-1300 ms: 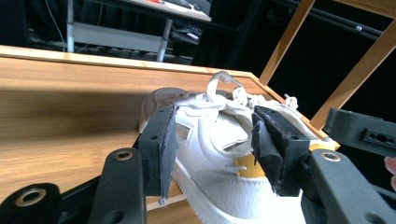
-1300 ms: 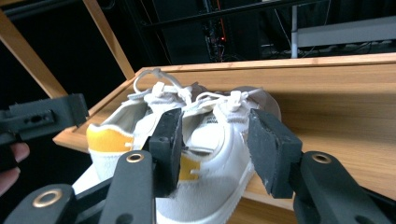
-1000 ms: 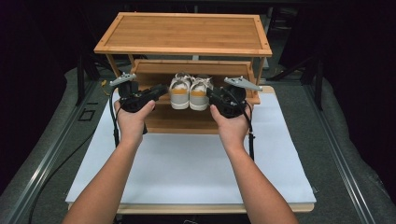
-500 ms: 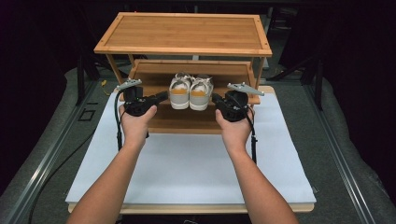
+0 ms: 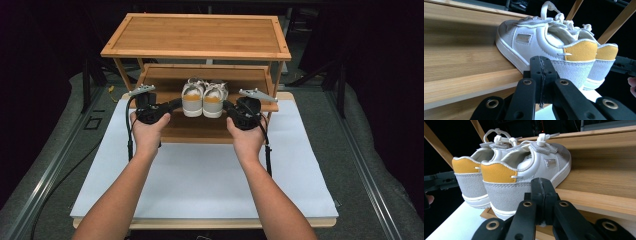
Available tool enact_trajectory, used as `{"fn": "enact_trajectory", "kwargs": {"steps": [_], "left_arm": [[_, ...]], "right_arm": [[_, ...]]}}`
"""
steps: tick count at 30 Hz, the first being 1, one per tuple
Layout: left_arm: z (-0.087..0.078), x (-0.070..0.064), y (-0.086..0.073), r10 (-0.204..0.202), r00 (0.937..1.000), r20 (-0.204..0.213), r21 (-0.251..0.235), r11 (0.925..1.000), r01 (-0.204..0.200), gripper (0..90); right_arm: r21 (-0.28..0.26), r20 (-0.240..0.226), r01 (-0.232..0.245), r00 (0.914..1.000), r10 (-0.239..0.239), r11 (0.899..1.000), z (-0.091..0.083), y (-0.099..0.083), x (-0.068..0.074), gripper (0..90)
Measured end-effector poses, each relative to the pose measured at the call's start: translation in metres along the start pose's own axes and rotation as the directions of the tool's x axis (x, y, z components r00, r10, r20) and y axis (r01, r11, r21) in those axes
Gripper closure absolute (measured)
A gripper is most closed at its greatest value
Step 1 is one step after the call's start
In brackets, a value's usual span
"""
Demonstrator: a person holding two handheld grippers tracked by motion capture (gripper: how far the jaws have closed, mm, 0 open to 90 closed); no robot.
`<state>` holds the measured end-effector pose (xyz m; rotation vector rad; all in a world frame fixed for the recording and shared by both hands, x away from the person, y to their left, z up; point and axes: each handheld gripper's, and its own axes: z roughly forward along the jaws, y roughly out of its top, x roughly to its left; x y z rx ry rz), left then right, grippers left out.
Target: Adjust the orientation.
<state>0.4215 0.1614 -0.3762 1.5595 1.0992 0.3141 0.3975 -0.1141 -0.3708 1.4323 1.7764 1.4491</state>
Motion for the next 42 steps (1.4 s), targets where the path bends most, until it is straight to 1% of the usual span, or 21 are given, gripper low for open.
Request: {"fn": "enact_trajectory", "kwargs": {"steps": [1,5,6,8,10,11,14,19,21,23,24,25,26,27,28,32,33,35,36,40,42], "left_arm": [[0.001,0.0,0.0,-0.001,1.0,-0.004,0.003,1.0,0.001,90.0],[0.004,0.0,0.002,-0.001,0.9999,-0.015,0.005,1.0,0.001,90.0],[0.007,0.003,0.003,-0.007,0.9999,-0.013,0.002,1.0,0.007,90.0],[0.008,0.004,0.004,-0.011,0.9998,-0.014,0.002,0.9999,0.011,90.0],[0.011,0.004,0.006,-0.008,0.9998,-0.019,0.001,1.0,0.008,90.0],[0.012,0.004,0.007,-0.007,0.9997,-0.022,0.004,1.0,0.007,90.0],[0.017,0.002,0.01,-0.003,0.9994,-0.035,0.008,1.0,0.003,90.0],[0.021,0.006,0.012,-0.012,0.9993,-0.034,0.006,0.9999,0.012,90.0],[0.023,0.007,0.013,-0.014,0.9993,-0.034,0.003,0.9999,0.014,90.0],[0.024,0.007,0.013,-0.019,0.9991,-0.037,0.002,0.9998,0.019,90.0],[0.026,0.008,0.014,-0.017,0.9992,-0.036,0.002,0.9999,0.017,90.0],[0.026,0.008,0.014,-0.017,0.9992,-0.036,0.002,0.9999,0.017,90.0],[0.028,0.008,0.015,-0.019,0.9991,-0.037,0.007,0.9998,0.019,90.0],[0.028,0.008,0.016,-0.018,0.999,-0.041,0.011,0.9998,0.018,90.0],[0.029,0.008,0.017,-0.015,0.999,-0.041,0.011,0.9998,0.016,90.0],[0.032,0.009,0.019,-0.011,0.9988,-0.048,0.02,0.9997,0.012,90.0],[0.033,0.011,0.02,-0.015,0.9987,-0.049,0.016,0.9997,0.016,90.0],[0.034,0.013,0.02,-0.021,0.9987,-0.047,0.014,0.9997,0.022,90.0],[0.035,0.015,0.02,-0.025,0.9987,-0.045,0.013,0.9996,0.026,90.0],[0.036,0.015,0.02,-0.022,0.9986,-0.049,0.011,0.9997,0.023,90.0],[0.039,0.015,0.023,-0.017,0.9983,-0.056,0.02,0.9996,0.018,90.0]], "right_arm": [[-0.002,0.011,0.0,0.9999,0.0,1.0,0.001,0.0,0.0,90.0],[-0.016,0.002,-0.016,0.9999,0.017,1.0,0.005,0.001,-0.002,90.0],[0.01,0.005,-0.011,0.9999,0.011,1.0,0.006,0.003,-0.003,90.0],[-0.006,0.004,-0.009,1.0,0.009,1.0,0.008,0.004,-0.003,90.0],[0.007,0.008,-0.001,1.0,0.001,1.0,0.01,0.006,-0.003,90.0],[0.001,0.036,0.002,0.9993,-0.002,1.0,0.013,0.007,-0.003,90.0],[0.005,0.034,-0.006,0.9994,0.006,1.0,0.018,0.011,-0.007,90.0],[-0.006,0.035,-0.021,0.9992,0.021,1.0,0.023,0.013,-0.009,90.0],[0.005,0.036,-0.016,0.9992,0.016,1.0,0.024,0.013,-0.01,90.0],[-0.016,0.038,-0.024,0.999,0.025,1.0,0.028,0.014,-0.011,90.0],[0.003,0.034,-0.025,0.9991,0.024,1.0,0.027,0.015,-0.012,90.0],[0.003,0.034,-0.025,0.9991,0.024,1.0,0.027,0.015,-0.012,90.0],[0.001,0.037,-0.035,0.9987,0.035,0.999,0.029,0.016,-0.013,90.0],[-0.019,0.037,-0.039,0.9985,0.04,0.999,0.031,0.016,-0.014,90.0],[-0.001,0.043,-0.035,0.9984,0.035,0.999,0.031,0.017,-0.014,90.0],[-0.015,0.046,-0.042,0.998,0.043,0.999,0.036,0.018,-0.015,90.0],[0.005,0.055,-0.037,0.9978,0.036,0.999,0.036,0.02,-0.015,90.0],[-0.008,0.059,-0.031,0.9978,0.031,0.999,0.039,0.02,-0.013,90.0],[0.015,0.055,-0.025,0.9982,0.025,1.0,0.038,0.021,-0.013,90.0],[0.012,0.069,-0.025,0.9973,0.024,1.0,0.041,0.023,-0.013,90.0],[0.022,0.062,-0.023,0.9979,0.022,0.999,0.042,0.024,-0.014,90.0]]}}
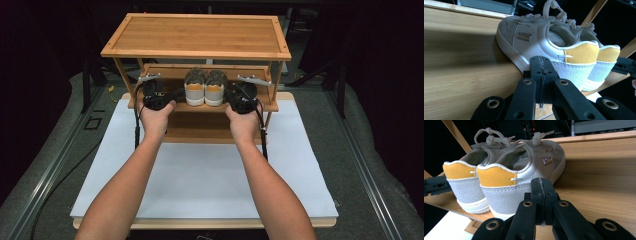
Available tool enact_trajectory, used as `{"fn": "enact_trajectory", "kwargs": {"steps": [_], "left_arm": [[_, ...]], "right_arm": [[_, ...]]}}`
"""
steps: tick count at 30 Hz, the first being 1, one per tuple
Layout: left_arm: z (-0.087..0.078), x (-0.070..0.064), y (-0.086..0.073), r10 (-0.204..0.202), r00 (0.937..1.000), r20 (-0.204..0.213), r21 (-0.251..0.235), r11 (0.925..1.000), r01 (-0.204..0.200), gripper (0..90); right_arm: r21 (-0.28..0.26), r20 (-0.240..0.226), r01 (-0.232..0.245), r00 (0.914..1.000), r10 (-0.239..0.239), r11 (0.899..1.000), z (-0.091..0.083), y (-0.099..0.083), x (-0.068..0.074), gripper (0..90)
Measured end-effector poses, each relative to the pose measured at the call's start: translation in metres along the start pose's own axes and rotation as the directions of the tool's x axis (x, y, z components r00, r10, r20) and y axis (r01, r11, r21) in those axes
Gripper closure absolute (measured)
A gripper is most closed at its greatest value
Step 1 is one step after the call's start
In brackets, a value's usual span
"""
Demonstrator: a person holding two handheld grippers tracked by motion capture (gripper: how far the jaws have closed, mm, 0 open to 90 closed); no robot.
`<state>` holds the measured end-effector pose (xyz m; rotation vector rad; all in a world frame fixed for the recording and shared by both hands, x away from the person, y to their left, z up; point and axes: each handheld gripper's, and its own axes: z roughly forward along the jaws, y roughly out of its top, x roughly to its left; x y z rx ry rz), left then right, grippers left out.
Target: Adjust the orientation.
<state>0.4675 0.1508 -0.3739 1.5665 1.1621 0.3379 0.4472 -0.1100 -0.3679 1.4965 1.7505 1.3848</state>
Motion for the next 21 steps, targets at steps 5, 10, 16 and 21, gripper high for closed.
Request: {"fn": "enact_trajectory", "kwargs": {"steps": [5,10,16,21], "left_arm": [[0.004,0.0,0.003,0.015,0.9996,-0.022,0.006,0.9999,-0.015,90.0],[0.006,0.002,0.003,0.004,0.9999,-0.01,0.005,1.0,-0.004,90.0],[0.01,0.005,0.004,-0.001,1.0,-0.003,0.008,1.0,0.001,90.0],[0.013,0.006,0.004,-0.008,1.0,-0.004,0.0,1.0,0.008,90.0]], "right_arm": [[-0.004,-0.005,-0.008,1.0,0.008,1.0,0.005,0.001,-0.002,90.0],[0.007,0.008,-0.012,0.9999,0.012,1.0,0.008,0.004,-0.003,90.0],[0.01,0.004,-0.015,0.9999,0.015,1.0,0.011,0.006,-0.006,90.0],[0.017,0.003,-0.022,0.9998,0.022,1.0,0.014,0.006,-0.008,90.0]]}}
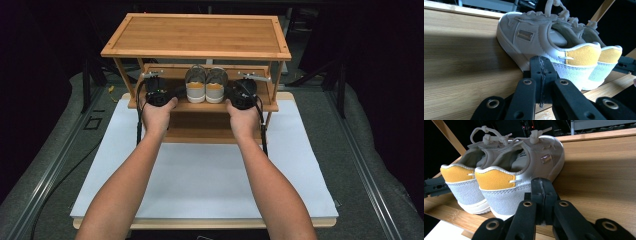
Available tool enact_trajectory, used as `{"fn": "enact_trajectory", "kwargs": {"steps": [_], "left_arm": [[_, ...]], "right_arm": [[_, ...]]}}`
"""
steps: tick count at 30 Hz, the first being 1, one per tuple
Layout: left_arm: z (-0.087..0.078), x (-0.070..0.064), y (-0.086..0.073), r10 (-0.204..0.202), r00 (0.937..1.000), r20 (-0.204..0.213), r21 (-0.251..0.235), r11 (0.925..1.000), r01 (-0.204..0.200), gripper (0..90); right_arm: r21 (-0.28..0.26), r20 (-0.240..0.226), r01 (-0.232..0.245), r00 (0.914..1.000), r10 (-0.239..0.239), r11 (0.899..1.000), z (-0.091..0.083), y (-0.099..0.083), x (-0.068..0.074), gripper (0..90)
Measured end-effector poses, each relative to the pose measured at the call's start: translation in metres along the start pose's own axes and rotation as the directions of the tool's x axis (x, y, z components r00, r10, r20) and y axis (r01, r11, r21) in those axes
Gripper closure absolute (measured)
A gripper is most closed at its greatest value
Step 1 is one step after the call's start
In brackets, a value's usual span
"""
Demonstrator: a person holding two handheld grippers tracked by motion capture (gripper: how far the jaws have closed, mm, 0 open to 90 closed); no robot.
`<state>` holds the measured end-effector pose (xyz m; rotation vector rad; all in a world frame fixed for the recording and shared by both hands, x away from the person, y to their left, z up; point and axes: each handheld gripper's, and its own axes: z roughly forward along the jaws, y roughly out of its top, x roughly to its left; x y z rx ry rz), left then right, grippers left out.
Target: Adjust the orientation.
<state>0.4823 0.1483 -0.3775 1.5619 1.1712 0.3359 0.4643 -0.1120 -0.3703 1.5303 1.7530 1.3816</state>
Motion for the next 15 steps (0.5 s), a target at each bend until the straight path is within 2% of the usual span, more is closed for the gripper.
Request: {"fn": "enact_trajectory", "kwargs": {"steps": [15], "left_arm": [[-0.0006,0.001,-0.0002,-0.009,0.9999,0.006,0.0,1.0,0.009,90.0]], "right_arm": [[-0.008,0.013,0.006,0.9999,-0.006,1.0,0.0004,-0.0004,0.0017,90.0]]}}
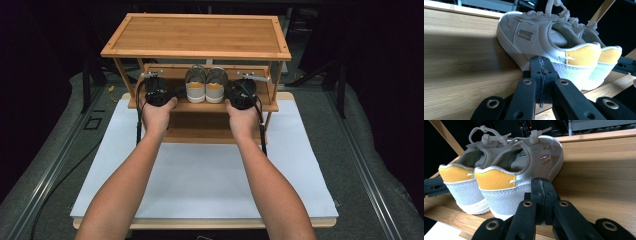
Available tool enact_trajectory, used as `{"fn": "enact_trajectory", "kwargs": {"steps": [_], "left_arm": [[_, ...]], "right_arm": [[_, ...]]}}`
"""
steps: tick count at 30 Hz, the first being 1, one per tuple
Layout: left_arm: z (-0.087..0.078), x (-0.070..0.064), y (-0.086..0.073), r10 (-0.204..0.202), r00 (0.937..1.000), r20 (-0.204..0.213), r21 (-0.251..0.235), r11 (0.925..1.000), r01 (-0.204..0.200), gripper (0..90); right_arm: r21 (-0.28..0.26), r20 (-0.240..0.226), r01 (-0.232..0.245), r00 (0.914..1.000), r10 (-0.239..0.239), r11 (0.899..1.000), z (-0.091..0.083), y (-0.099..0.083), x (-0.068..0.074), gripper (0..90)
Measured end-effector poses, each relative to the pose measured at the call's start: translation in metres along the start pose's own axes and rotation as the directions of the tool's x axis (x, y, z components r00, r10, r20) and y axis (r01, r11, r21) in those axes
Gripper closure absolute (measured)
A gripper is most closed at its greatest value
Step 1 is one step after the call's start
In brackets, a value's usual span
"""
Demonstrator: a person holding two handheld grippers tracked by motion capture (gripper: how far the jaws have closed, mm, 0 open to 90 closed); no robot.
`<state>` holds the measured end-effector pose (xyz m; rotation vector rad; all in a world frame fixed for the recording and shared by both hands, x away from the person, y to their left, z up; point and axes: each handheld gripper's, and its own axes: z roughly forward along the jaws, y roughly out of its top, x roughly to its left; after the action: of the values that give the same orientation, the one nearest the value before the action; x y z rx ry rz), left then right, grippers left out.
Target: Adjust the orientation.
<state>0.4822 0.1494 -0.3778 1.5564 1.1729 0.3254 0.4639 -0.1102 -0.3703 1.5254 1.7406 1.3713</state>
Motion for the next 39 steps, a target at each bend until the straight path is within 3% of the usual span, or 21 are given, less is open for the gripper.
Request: {"fn": "enact_trajectory", "kwargs": {"steps": [4,5,8,10,13,14,25,29,33,36,38,39], "left_arm": [[-0.002,-0.002,0.0,0.001,1.0,-0.007,0.004,1.0,-0.001,89.9],[-0.005,-0.003,0.001,0.016,0.9999,-0.002,0.005,0.9999,-0.016,89.8],[-0.006,-0.004,0.001,0.014,0.9999,0.005,-0.002,0.9999,-0.014,89.8],[-0.008,-0.006,0.001,0.02,0.9998,0.008,-0.002,0.9998,-0.02,89.8],[-0.011,-0.009,0.001,0.026,0.9995,0.016,-0.006,0.9996,-0.026,89.7],[-0.013,-0.011,0.001,0.026,0.9994,0.023,-0.007,0.9996,-0.026,88.9],[-0.026,-0.012,0.004,0.041,0.9989,0.025,-0.008,0.9991,-0.041,85.3],[-0.03,-0.014,0.004,0.051,0.9984,0.026,-0.006,0.9987,-0.051,84.3],[-0.034,-0.016,0.004,0.056,0.9981,0.027,-0.016,0.9983,-0.056,84.1],[-0.036,-0.016,0.002,0.053,0.9982,0.029,-0.014,0.9985,-0.053,83.8],[-0.036,-0.015,0.001,0.05,0.9984,0.029,-0.014,0.9987,-0.049,83.8],[-0.037,-0.014,0.001,0.049,0.9983,0.031,-0.015,0.9987,-0.049,83.7]], "right_arm": [[-0.008,0.005,-0.005,1.0,0.005,1.0,-0.001,-0.001,0.0,88.7],[-0.006,0.005,0.032,0.9995,-0.032,0.999,-0.003,-0.002,0.001,87.3],[-0.022,0.015,0.047,0.9988,-0.046,0.999,-0.006,-0.003,0.003,86.8],[-0.02,-0.016,0.038,0.9991,-0.039,0.999,-0.008,-0.004,0.003,86.8],[-0.031,-0.008,0.027,0.9996,-0.028,0.999,-0.009,-0.004,0.005,86.5],[-0.018,-0.028,0.026,0.9993,-0.026,1.0,-0.011,-0.004,0.005,85.6],[-0.018,-0.01,0.035,0.9993,-0.035,0.999,-0.019,-0.004,0.005,82.1],[-0.009,-0.039,0.031,0.9987,-0.032,0.999,-0.024,-0.005,0.005,81.9],[-0.018,-0.03,0.038,0.9988,-0.039,0.999,-0.028,-0.005,0.008,82.1],[-0.018,-0.068,0.049,0.9965,-0.05,0.999,-0.032,-0.004,0.011,82.2],[-0.028,-0.043,0.047,0.9979,-0.049,0.998,-0.031,-0.005,0.013,82.3],[-0.029,-0.054,0.047,0.9974,-0.048,0.998,-0.032,-0.005,0.013,82.4]]}}
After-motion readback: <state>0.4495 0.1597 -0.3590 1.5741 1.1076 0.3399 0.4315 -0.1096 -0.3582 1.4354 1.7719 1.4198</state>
